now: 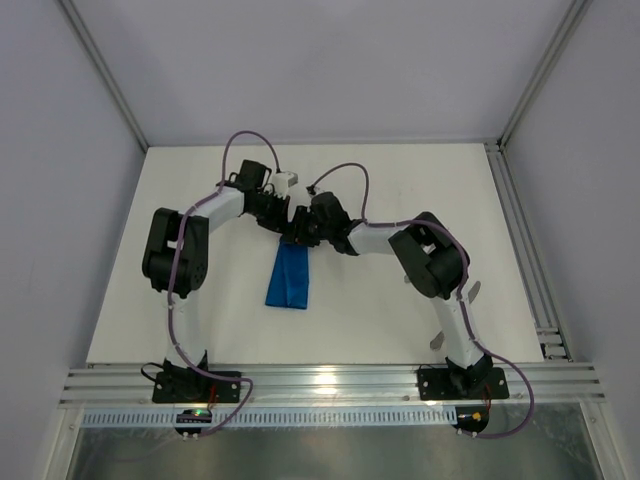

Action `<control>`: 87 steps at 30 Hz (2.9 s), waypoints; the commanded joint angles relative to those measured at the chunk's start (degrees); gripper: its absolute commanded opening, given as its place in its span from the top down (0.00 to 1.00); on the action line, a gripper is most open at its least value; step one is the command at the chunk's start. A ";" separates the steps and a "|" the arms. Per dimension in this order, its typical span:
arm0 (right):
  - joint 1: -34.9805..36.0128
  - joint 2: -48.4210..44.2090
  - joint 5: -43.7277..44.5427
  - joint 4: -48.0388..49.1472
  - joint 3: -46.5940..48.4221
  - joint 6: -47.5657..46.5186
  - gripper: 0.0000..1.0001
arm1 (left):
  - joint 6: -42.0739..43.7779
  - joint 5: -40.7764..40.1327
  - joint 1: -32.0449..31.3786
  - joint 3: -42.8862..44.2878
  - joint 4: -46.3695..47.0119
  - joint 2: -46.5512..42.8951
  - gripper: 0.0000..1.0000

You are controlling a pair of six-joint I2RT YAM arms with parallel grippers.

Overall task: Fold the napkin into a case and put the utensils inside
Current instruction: Stuff the top corner of the smaller-rectangle-folded napkin into the folded napkin.

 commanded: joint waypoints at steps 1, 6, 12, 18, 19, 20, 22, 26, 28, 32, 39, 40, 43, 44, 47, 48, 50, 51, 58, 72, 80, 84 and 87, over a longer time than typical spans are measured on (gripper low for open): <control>-0.02 -1.89 1.23 1.61 -2.19 0.60 0.63 | -0.39 3.66 -1.77 -0.52 -4.61 -0.27 0.97; -0.46 -3.03 3.59 1.78 -3.33 0.24 0.62 | -0.74 3.57 -1.68 -1.22 -3.47 -1.41 0.97; -0.99 -2.25 4.66 3.28 -2.90 1.82 0.86 | -1.27 4.01 -1.15 -1.49 -2.94 -1.68 0.98; -1.60 -0.75 6.76 3.81 -2.63 4.90 0.96 | -1.36 6.46 -0.71 -1.13 -3.47 -1.68 0.98; -1.60 -0.75 7.37 3.98 -2.72 5.51 0.96 | -1.36 6.99 -0.80 -1.22 -3.56 -1.76 0.98; -1.78 -0.75 8.34 3.81 -2.46 6.39 0.96 | -1.27 7.52 -0.71 -1.31 -4.08 -1.85 0.98; -1.87 -0.31 8.96 2.76 -1.50 7.10 0.96 | -1.10 8.75 -0.71 -1.49 -4.35 -2.11 0.98; -1.78 0.57 10.45 2.31 -0.43 9.82 0.96 | -0.22 9.11 -0.80 -1.14 -4.88 -2.47 0.98; -1.87 -0.05 12.03 3.89 -2.27 12.19 0.96 | -0.04 9.02 -0.71 -0.87 -5.32 -2.73 0.98; -2.65 -0.49 11.95 6.18 -4.04 14.57 0.96 | 0.31 7.79 -0.54 -0.87 -6.02 -2.73 0.98; -3.01 0.13 8.79 5.92 -3.34 12.81 0.96 | 1.72 2.70 -0.36 -0.35 -5.67 -2.82 0.96; -2.83 0.39 8.79 5.74 -3.42 13.07 0.96 | 1.63 2.52 -0.36 0.01 -5.06 -2.99 0.96; -2.92 -0.31 9.84 5.92 -4.39 13.43 0.96 | 1.81 4.62 -0.27 0.71 -4.88 -4.05 0.96; -2.92 -0.40 9.84 5.92 -4.48 13.34 0.96 | 1.72 5.67 -0.19 0.80 -5.14 -4.05 0.96; -3.01 -0.31 9.67 5.57 -3.60 13.34 0.96 | 0.58 9.28 0.69 0.89 -5.93 -3.87 0.96; -3.10 0.04 9.66 5.65 -3.34 13.69 0.96 | -0.04 9.98 0.87 0.80 -6.02 -3.79 0.96; -3.36 0.65 9.23 6.18 -2.29 14.30 0.96 | -0.13 10.16 0.96 0.36 -5.93 -3.52 0.96; -3.36 1.00 9.31 6.44 -1.85 14.74 0.96 | -0.13 10.16 0.96 0.27 -5.93 -3.43 0.96; -3.27 2.84 8.35 3.90 2.72 15.54 0.95 | 0.13 9.64 0.96 2.11 -6.81 -0.80 0.95; -0.02 -0.39 5.45 3.71 -2.62 12.82 0.95 | -9.33 15.95 5.69 1.42 0.21 1.23 0.89; 2.00 3.81 -6.50 4.42 0.87 7.45 0.96 | -10.15 19.91 6.94 -0.52 1.89 1.31 0.89; 2.70 3.38 -4.49 3.81 -0.87 6.48 0.96 | -8.13 21.50 7.02 -1.04 -0.04 1.31 0.89; 2.70 3.03 -3.17 1.35 -0.44 4.73 0.96 | -4.90 21.15 7.02 -0.87 -3.55 1.14 0.89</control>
